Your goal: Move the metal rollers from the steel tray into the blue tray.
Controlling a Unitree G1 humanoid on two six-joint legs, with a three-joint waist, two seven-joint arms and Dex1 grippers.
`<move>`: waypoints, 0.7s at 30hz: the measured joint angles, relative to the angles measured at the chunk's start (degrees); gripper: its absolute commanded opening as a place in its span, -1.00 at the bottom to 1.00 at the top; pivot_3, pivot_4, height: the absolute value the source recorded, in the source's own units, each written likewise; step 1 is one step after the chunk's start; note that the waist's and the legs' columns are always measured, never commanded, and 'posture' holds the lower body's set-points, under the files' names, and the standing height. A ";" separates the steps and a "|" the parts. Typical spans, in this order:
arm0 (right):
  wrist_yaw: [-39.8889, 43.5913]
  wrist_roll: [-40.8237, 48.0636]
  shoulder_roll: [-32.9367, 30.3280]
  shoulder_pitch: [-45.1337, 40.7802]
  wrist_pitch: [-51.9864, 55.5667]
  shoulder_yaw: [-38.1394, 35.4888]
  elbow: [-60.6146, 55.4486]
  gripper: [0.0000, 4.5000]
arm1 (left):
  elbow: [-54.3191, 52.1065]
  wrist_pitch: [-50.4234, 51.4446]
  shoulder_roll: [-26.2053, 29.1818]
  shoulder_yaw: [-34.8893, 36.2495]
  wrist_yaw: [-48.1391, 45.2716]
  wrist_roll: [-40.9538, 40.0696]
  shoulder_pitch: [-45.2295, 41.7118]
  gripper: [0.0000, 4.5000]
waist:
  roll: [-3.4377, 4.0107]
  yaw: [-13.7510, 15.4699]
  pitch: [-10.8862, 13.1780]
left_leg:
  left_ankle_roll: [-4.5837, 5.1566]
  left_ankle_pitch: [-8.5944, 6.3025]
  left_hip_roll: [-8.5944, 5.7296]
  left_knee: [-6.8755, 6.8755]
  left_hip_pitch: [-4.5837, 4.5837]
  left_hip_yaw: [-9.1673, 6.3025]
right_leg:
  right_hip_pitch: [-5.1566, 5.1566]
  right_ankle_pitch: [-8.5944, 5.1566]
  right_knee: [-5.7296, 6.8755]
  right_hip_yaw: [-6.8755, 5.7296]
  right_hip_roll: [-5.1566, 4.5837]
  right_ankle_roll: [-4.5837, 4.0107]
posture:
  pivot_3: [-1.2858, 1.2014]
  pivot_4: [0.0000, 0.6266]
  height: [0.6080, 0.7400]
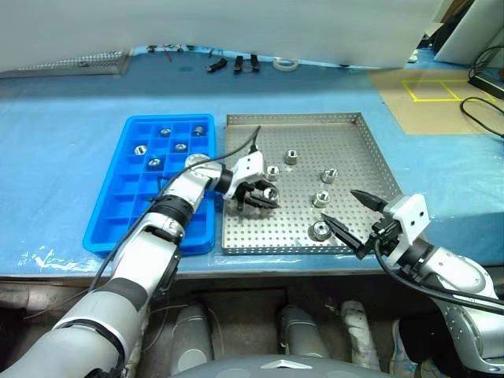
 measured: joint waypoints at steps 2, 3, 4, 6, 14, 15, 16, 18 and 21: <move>1.65 0.27 -1.21 -2.88 0.41 0.62 1.06 1.00 | -6.34 3.11 1.29 1.10 -0.01 -1.90 1.96 -0.24 | 0.01 0.18 -0.01 | -0.01 0.00 0.01 -0.02 0.10 0.00 | 0.08 0.01 0.01 -0.01 -0.02 -0.01 | -0.09 -0.52 1.00; 2.63 0.30 -1.63 -4.88 0.59 1.35 1.87 1.00 | -10.25 5.23 2.22 1.47 0.12 -2.99 3.54 -0.24 | 0.01 0.25 -0.01 | -0.01 0.01 0.03 -0.04 0.15 0.00 | 0.12 0.00 0.01 -0.01 -0.02 -0.02 | -0.05 -0.52 1.00; 3.31 0.45 -1.70 -6.39 0.64 1.92 2.51 1.00 | -12.95 6.94 2.81 1.77 0.38 -3.75 4.58 -0.24 | 0.01 0.51 -0.01 | -0.02 0.01 0.04 -0.06 0.16 0.00 | 0.12 0.00 0.01 -0.02 -0.01 -0.02 | -0.04 -0.52 1.00; 5.67 0.78 -1.72 -11.29 0.91 4.47 5.10 1.00 | -20.77 11.73 5.14 2.63 2.20 -5.39 8.19 -0.24 | 0.04 1.02 0.00 | -0.03 0.02 0.06 -0.09 0.18 0.00 | 0.12 0.00 0.02 -0.04 0.00 -0.03 | 0.02 -0.52 1.00; 13.88 0.33 0.39 -26.99 0.08 13.44 16.78 1.00 | -40.62 20.19 12.06 9.35 15.17 -7.30 24.29 -0.24 | 0.16 4.51 0.06 | -0.07 0.04 0.12 -0.12 0.03 -0.05 | 0.09 -0.03 0.04 -0.27 -0.02 -0.09 | 0.25 -0.52 1.00; 14.83 0.11 0.99 -28.60 -0.38 14.24 18.35 1.00 | -41.99 20.96 12.16 10.41 17.85 -7.27 25.77 -0.24 | 0.16 5.04 0.07 | -0.12 0.07 0.13 -0.11 -0.07 -0.10 | 0.04 -0.04 0.07 -0.35 -0.02 -0.09 | 0.27 -0.52 1.00; 15.79 -0.12 1.26 -29.93 -0.80 15.09 19.64 1.00 | -43.14 21.70 12.27 11.37 20.16 -7.27 26.66 -0.24 | 0.17 5.80 0.08 | -0.18 0.11 0.15 -0.11 -0.13 -0.12 | -0.02 -0.03 0.08 -0.41 -0.03 -0.09 | 0.28 -0.52 1.00; 18.02 -0.77 2.40 -33.52 -1.92 16.91 23.11 1.00 | -46.63 23.53 12.71 14.62 25.72 -7.27 29.05 -0.24 | 0.18 7.39 0.08 | -0.20 0.13 0.16 -0.10 -0.15 -0.17 | -0.02 -0.04 0.15 -0.49 -0.03 -0.10 | 0.33 -0.52 1.00; 20.60 -1.96 4.57 -38.17 -3.72 19.14 27.84 1.00 | -48.57 23.88 12.83 20.00 35.33 -6.40 31.82 -0.24 | 0.18 8.24 0.08 | -0.25 0.15 0.17 -0.09 -0.19 -0.26 | -0.03 -0.04 0.21 -0.55 -0.03 -0.10 | 0.36 -0.52 1.00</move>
